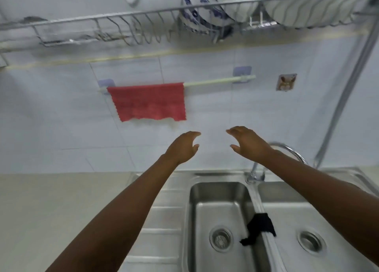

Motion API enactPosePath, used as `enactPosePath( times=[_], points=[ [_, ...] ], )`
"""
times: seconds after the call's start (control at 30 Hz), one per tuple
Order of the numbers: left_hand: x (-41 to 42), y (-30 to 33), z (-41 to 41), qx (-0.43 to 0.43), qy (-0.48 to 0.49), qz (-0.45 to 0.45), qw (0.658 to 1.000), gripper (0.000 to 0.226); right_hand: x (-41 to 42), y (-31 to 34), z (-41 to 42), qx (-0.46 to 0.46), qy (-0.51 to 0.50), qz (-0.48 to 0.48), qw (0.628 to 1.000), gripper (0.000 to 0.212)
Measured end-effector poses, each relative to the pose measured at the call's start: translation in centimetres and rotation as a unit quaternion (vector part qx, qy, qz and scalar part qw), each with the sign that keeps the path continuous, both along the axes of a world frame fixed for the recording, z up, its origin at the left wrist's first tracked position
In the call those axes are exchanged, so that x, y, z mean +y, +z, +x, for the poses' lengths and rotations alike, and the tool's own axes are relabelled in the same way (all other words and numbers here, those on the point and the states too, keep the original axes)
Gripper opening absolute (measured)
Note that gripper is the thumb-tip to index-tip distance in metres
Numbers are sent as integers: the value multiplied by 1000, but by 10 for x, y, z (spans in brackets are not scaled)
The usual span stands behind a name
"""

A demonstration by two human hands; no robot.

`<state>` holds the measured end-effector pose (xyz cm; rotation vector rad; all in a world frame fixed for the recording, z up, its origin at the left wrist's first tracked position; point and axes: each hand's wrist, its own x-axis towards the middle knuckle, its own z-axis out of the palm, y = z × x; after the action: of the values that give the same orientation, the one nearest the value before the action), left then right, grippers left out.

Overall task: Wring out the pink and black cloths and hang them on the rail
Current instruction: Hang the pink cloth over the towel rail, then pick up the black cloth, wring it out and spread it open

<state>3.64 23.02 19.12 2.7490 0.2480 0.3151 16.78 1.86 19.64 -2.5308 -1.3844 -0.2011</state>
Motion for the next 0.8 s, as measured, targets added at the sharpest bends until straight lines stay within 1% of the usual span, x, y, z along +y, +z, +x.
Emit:
enactPosePath(
  times=[0.17, 0.27, 0.33, 0.4, 0.43, 0.47, 0.53, 0.6, 0.7, 0.8],
  points=[
    [-58, -47, 14, 36, -16, -39, 998, 48, -53, -44, 0, 58, -29, -19, 998, 57],
    [-90, -78, 20, 71, -26, -62, 995, 49, -79, -73, -2, 97, -46, -13, 994, 56],
    [-107, -99, 23, 88, -27, -79, 993, 49, -94, -91, -3, 121, -57, 1, 991, 50],
    [-120, -117, 24, 102, -25, -90, 990, 48, -108, -109, -3, 136, -60, 12, 989, 40],
    [-125, -126, 25, 110, -22, -96, 989, 48, -114, -117, -3, 142, -60, 12, 988, 40],
    [-129, -135, 24, 120, -19, -102, 987, 48, -119, -125, -4, 148, -58, 7, 987, 44],
    [-135, -150, 24, 139, -13, -104, 985, 48, -126, -142, -4, 150, -54, -11, 987, 54],
    [-139, -164, 23, 151, -12, -108, 982, 48, -129, -158, -3, 149, -66, -39, 986, 58],
    [-145, -181, 21, 162, -6, -137, 977, 47, -128, -184, -2, 153, -93, -115, 977, 54],
    [-149, -197, 15, 173, -2, -153, 973, 45, -124, -211, -4, 177, -108, -188, 960, 49]
  ],
)
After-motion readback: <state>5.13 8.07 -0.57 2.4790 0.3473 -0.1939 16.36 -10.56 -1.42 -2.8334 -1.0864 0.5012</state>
